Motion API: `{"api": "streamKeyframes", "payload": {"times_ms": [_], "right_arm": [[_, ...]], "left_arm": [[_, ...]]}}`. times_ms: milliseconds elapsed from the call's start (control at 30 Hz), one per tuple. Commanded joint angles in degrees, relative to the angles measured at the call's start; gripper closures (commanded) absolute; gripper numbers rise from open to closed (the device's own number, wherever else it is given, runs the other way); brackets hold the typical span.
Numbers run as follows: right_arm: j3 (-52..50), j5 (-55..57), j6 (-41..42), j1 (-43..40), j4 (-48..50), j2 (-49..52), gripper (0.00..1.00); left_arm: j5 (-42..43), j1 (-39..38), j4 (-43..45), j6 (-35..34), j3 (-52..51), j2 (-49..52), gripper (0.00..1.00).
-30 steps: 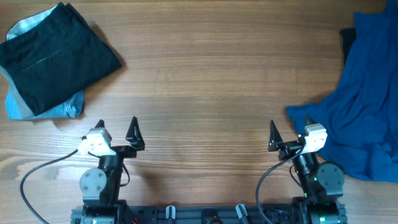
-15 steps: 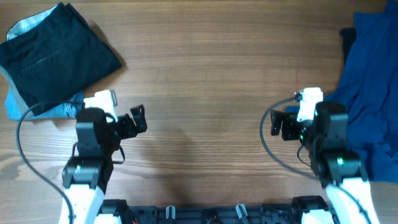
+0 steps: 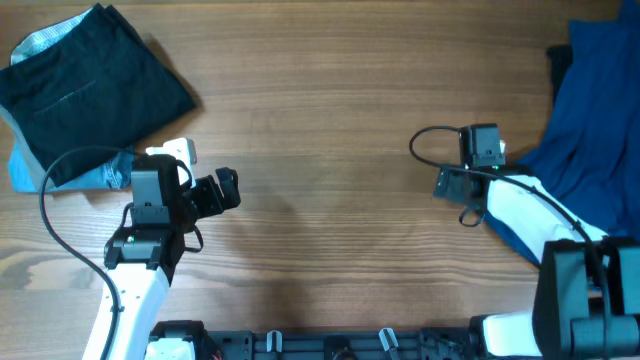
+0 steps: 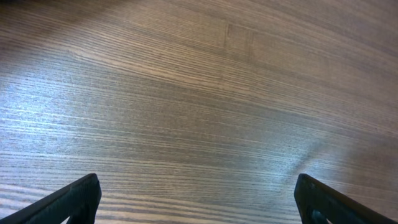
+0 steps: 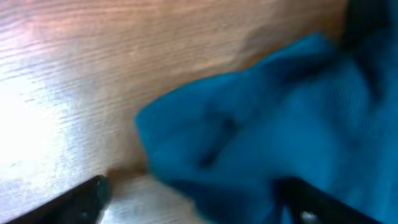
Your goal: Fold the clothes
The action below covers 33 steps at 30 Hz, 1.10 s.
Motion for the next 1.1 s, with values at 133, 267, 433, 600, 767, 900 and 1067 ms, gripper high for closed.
{"api": "streamKeyframes", "payload": {"times_ms": [133,267,433,600,767,900,1067], "right_arm": [[3.34,3.87,3.69,-5.07,-4.85,-2.45,0.96],[21.29,-0.85,-4.72,-8.22,-12.85,-14.08,0.96],[27.34,-8.24,-7.56,-9.03,-12.76,-20.31,0.96],[27.52,-60.5,-12.83,-9.01,0.15,-22.49,0.96],[26.4,-87.1,-14.4,-3.85,2.05,-19.89,0.85],[24.35,-71.8,-15.3,4.57,-6.54,-13.73,0.87],[24.37,-45.86,-13.09,11.52,-5.49,-3.56,0.91]], "left_arm": [[0.9,0.22,0.0,1.14,1.14,0.2,0.0],[0.9,0.22,0.0,1.14,1.16,0.2,0.0],[0.9,0.22,0.17,1.14,1.16,0.2,0.0],[0.92,0.22,0.17,1.14,1.14,0.2,0.0],[0.9,0.22,0.2,1.14,1.14,0.2,0.0],[0.92,0.22,0.22,1.14,1.14,0.2,0.0],[0.92,0.22,0.42,1.11,1.14,0.2,0.0]]}}
